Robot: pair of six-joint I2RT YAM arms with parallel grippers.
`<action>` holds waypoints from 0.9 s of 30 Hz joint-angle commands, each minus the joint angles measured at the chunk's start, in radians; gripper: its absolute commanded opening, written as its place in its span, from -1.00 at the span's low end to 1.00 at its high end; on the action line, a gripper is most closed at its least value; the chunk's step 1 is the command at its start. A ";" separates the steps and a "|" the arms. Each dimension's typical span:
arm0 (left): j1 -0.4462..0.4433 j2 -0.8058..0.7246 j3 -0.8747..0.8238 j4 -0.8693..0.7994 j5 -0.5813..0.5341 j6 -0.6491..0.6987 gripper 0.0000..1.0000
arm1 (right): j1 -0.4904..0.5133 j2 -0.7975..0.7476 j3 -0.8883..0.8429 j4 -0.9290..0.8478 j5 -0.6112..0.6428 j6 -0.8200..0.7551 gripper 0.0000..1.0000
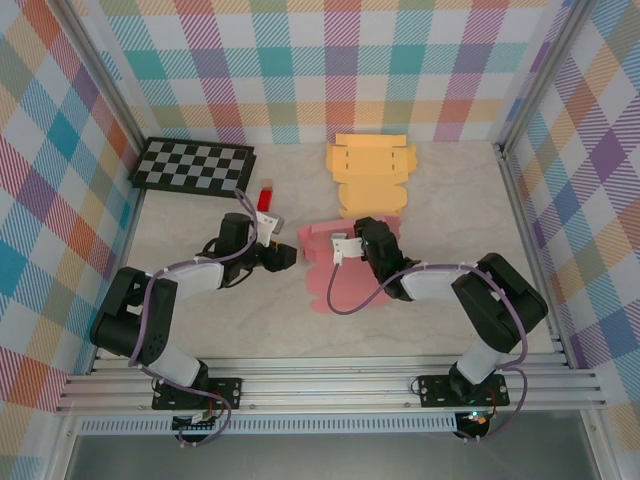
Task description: Fold the paper box
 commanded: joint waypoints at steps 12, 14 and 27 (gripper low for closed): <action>-0.053 0.076 0.097 -0.078 -0.026 0.083 0.08 | 0.013 -0.051 -0.017 -0.015 -0.019 0.077 -1.00; -0.053 0.062 0.098 -0.091 -0.037 0.094 0.08 | 0.013 -0.059 -0.015 -0.034 -0.025 0.088 -1.00; -0.047 -0.188 -0.075 -0.029 -0.223 -0.095 0.20 | 0.007 -0.135 -0.024 -0.144 -0.111 0.117 -1.00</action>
